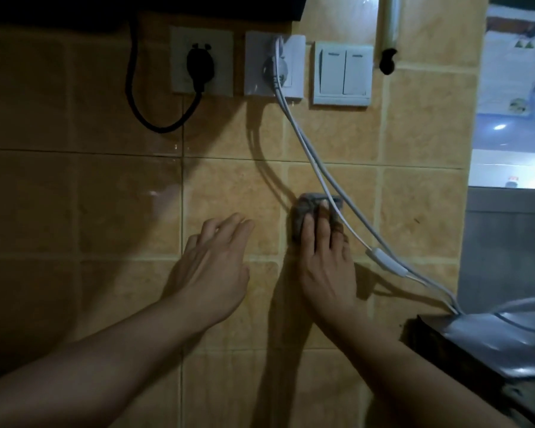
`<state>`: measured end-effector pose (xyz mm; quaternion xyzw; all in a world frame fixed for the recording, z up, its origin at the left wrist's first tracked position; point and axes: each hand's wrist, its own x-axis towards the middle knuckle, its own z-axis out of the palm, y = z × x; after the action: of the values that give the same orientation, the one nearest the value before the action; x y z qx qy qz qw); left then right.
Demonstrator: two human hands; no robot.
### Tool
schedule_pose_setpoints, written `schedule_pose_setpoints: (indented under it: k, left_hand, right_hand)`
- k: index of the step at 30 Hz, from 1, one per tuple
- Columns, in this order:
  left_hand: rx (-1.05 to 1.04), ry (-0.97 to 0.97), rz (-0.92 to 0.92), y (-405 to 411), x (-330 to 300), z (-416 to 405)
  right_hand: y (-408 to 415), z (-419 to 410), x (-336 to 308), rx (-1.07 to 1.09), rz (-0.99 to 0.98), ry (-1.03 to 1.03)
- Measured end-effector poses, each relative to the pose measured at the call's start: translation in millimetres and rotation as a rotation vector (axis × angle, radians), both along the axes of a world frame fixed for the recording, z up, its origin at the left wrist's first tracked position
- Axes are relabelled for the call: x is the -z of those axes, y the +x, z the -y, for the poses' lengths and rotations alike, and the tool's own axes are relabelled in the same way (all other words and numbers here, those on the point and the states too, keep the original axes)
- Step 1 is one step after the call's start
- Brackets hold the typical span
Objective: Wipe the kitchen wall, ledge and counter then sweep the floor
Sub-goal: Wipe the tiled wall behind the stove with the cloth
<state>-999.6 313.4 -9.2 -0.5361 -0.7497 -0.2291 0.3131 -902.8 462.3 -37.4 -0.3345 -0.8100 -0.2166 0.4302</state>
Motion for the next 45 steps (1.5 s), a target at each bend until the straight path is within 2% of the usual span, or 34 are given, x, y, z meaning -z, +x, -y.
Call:
schedule_pose_setpoints:
  k: [2, 10, 13, 17, 19, 22, 24, 27, 30, 33, 35, 37, 39, 43, 45]
  left_hand:
    - [-0.004, -0.005, -0.029, 1.0, 7.4, -4.1]
    - [0.02, 0.0, -0.083, 10.8, 39.2, -19.9]
    - [0.019, 0.028, -0.079, 12.2, 44.2, -21.8]
    - [-0.029, 0.055, -0.08, 6.3, 51.3, -19.7]
    - [-0.058, 0.064, -0.058, -0.4, 56.7, -17.8]
    - [-0.092, 0.091, -0.046, -10.2, 63.6, -13.7]
    - [-0.115, 0.103, -0.046, -17.4, 65.2, -10.6]
    - [-0.151, 0.125, -0.05, -29.4, 64.8, -2.4]
    - [-0.208, 0.151, -0.052, -39.7, 66.9, 9.6]
    - [-0.263, 0.141, -0.041, -48.5, 70.8, 24.1]
    - [-0.296, 0.115, -0.031, -53.2, 71.8, 32.3]
    - [-0.34, 0.097, 0.003, -58.6, 71.1, 42.1]
    - [-0.379, 0.083, 0.056, -65.7, 72.9, 51.3]
    - [-0.444, 0.048, 0.161, -76.9, 82.6, 64.6]
    - [-0.461, 0.037, 0.189, -80.8, 85.4, 69.5]
  right_hand:
    - [-4.9, -3.0, -5.3, 0.037, -0.108, -0.055]
    - [25.7, -32.0, 56.6, 0.072, -0.172, -0.145]
    - [14.0, -23.0, 56.0, 0.055, -0.262, -0.112]
    - [-5.0, -10.1, 69.9, -0.071, -0.118, 0.156]
    - [1.2, -25.6, 78.2, -0.069, -0.076, 0.208]
    - [8.8, -37.2, 79.6, -0.064, -0.267, 0.091]
    - [-1.4, -31.3, 71.7, -0.062, -0.322, 0.051]
    - [-30.3, -13.2, 63.9, -0.178, -0.239, 0.183]
    - [-51.5, 4.4, 72.8, -0.321, -0.044, 0.313]
    - [-49.1, -1.4, 59.1, -0.327, 0.071, 0.419]
    - [-42.7, -6.5, 33.3, -0.257, -0.047, 0.39]
    - [-49.1, -4.5, 12.8, -0.183, -0.165, 0.231]
    - [-65.1, 11.8, 17.8, -0.223, -0.185, 0.222]
    - [-90.7, 41.7, 67.7, -0.356, 0.163, 0.379]
    - [-89.1, 53.6, 70.4, -0.355, 0.243, 0.423]
